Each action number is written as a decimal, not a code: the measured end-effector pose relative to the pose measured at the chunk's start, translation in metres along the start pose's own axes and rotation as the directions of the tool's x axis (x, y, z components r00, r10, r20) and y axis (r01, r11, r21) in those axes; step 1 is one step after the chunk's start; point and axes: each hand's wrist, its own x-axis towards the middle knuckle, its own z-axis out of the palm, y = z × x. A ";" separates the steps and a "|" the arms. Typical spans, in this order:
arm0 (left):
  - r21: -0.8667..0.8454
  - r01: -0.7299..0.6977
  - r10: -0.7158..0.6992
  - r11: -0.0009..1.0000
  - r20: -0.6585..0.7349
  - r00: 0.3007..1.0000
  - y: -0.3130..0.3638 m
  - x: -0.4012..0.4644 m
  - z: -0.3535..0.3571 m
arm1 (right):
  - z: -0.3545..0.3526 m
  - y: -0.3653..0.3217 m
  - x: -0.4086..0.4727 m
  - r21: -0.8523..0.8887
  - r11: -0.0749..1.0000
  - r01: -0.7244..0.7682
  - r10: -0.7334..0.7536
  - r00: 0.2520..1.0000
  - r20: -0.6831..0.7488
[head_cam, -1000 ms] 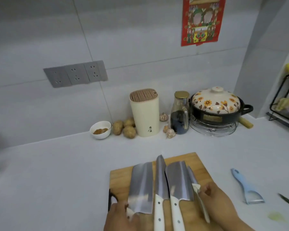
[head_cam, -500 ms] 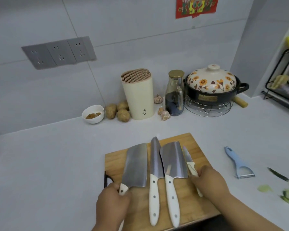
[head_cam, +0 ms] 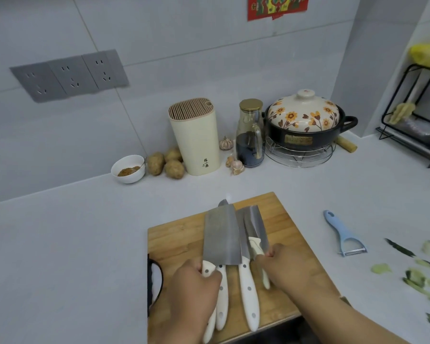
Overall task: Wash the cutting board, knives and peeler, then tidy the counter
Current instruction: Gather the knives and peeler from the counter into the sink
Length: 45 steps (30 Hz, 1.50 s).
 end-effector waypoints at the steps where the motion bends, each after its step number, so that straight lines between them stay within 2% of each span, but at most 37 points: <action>1: 0.006 -0.009 0.009 1.000 -0.004 1.000 0.000 0.000 0.002 | 0.001 0.000 0.000 0.000 1.000 -0.004 0.004 1.000 -0.003; 10: 0.096 -0.051 0.050 0.994 0.007 0.999 -0.007 0.006 0.012 | 0.011 0.005 0.003 0.036 0.999 0.006 -0.007 1.000 0.025; 16: 0.107 -0.062 0.058 0.992 0.042 0.997 -0.009 0.011 0.012 | 0.016 0.007 0.002 -0.008 0.999 0.036 -0.035 0.998 0.058; 24: 0.122 0.029 -0.056 0.992 0.227 0.972 -0.002 0.022 0.014 | 0.030 0.007 0.003 -0.180 0.984 -0.009 0.028 0.995 0.100; 29: 0.131 0.091 -0.122 0.987 0.258 0.958 0.006 0.025 0.016 | 0.028 -0.002 0.009 -0.206 0.978 -0.042 0.077 0.984 0.163; 36: 0.113 0.201 -0.224 0.973 0.265 0.938 0.016 0.028 0.014 | 0.027 -0.002 0.006 -0.119 0.992 -0.050 0.070 0.983 0.168; 42: -0.086 0.385 -0.327 0.919 0.380 0.866 0.016 0.037 0.007 | 0.023 0.005 0.005 0.010 0.998 -0.056 0.053 0.982 0.183; 45: -0.144 0.429 -0.327 0.892 0.448 0.832 0.013 0.039 0.003 | 0.023 0.011 0.004 0.094 0.993 -0.065 0.050 0.986 0.157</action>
